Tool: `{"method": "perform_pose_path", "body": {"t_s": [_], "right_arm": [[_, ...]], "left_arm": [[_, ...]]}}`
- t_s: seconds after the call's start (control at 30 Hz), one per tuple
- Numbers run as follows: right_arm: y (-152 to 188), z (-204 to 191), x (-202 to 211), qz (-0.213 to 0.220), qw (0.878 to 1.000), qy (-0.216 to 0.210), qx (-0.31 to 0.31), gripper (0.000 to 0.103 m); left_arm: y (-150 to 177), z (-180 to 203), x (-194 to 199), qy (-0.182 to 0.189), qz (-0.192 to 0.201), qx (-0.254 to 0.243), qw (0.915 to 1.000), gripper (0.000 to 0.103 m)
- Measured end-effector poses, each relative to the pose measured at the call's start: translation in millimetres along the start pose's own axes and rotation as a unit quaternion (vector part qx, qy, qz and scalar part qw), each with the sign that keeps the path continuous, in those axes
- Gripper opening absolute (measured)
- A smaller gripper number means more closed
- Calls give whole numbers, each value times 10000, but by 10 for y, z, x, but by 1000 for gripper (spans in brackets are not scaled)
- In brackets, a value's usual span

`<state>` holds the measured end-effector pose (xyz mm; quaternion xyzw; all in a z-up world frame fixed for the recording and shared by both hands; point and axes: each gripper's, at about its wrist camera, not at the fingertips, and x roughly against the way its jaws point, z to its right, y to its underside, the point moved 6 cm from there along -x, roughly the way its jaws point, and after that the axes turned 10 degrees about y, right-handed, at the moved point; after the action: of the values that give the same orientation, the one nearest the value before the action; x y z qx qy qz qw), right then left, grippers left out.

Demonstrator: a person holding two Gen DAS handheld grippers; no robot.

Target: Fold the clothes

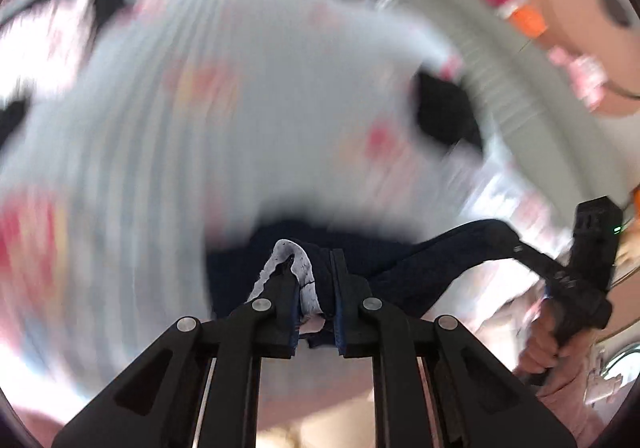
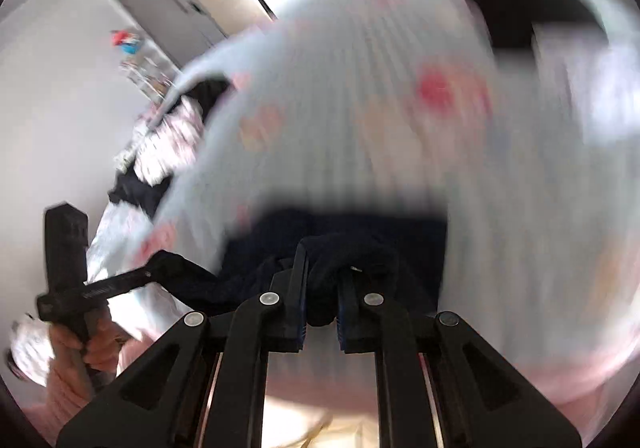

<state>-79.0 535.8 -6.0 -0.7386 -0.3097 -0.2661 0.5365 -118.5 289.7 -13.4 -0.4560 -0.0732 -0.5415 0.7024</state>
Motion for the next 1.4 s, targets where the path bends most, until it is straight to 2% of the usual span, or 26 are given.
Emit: {"method": "perform_pose_path", "body": {"t_s": [0.07, 0.13, 0.2, 0.27, 0.33, 0.4, 0.47, 0.53, 0.6, 0.67, 0.7, 0.77, 0.87, 1.13, 1.2, 1.4], "right_arm": [[-580, -159, 352, 651, 9977, -40, 180, 10], [-1029, -306, 794, 1335, 9907, -100, 261, 10], [-1269, -419, 1182, 1888, 9812, -195, 351, 10], [-1292, -456, 1401, 2131, 9759, -298, 365, 10], [-1144, -416, 1373, 2041, 9781, -304, 273, 10], [-824, -314, 1181, 1806, 9830, -231, 220, 11], [-427, -169, 910, 1502, 9885, -52, 192, 11], [89, 22, 432, 933, 9955, 151, 47, 11], [628, 244, -82, 225, 9990, 330, -211, 10], [1158, 453, -549, -515, 9961, 458, -550, 10], [1352, 504, -702, -771, 9939, 524, -586, 10], [1625, 559, -880, -1021, 9910, 741, -447, 10], [1699, 610, -858, -928, 9919, 662, -550, 11], [1551, 498, -527, -481, 9955, 642, -505, 10], [1476, 420, -485, -436, 9957, 615, -544, 11], [1658, 473, -214, -487, 9949, 351, -807, 11]], "left_arm": [[-511, 364, 370, 131, 560, -380, 9976, 13], [-875, 695, 772, 208, 1106, -748, 9908, 13], [-986, 865, 1042, 153, 1455, -987, 9843, 14], [-952, 912, 1136, 153, 1580, -1010, 9821, 14], [-750, 793, 1030, 152, 1415, -895, 9858, 14], [-429, 562, 769, -38, 1094, -772, 9910, 14], [-63, 267, 406, -152, 630, -452, 9969, 14], [426, -168, -71, -300, 46, 11, 9995, 14], [904, -576, -454, -501, -485, 513, 9962, 14], [1284, -851, -708, -598, -851, 908, 9904, 14], [1422, -941, -774, -666, -927, 999, 9884, 14], [1551, -989, -784, -671, -855, 1025, 9888, 14], [1567, -934, -680, -569, -713, 1023, 9906, 14], [1592, -713, -486, -659, -737, 594, 9933, 14], [1610, -680, -433, -618, -743, 608, 9935, 14], [1800, -618, -191, -419, -708, 717, 9940, 14]]}}
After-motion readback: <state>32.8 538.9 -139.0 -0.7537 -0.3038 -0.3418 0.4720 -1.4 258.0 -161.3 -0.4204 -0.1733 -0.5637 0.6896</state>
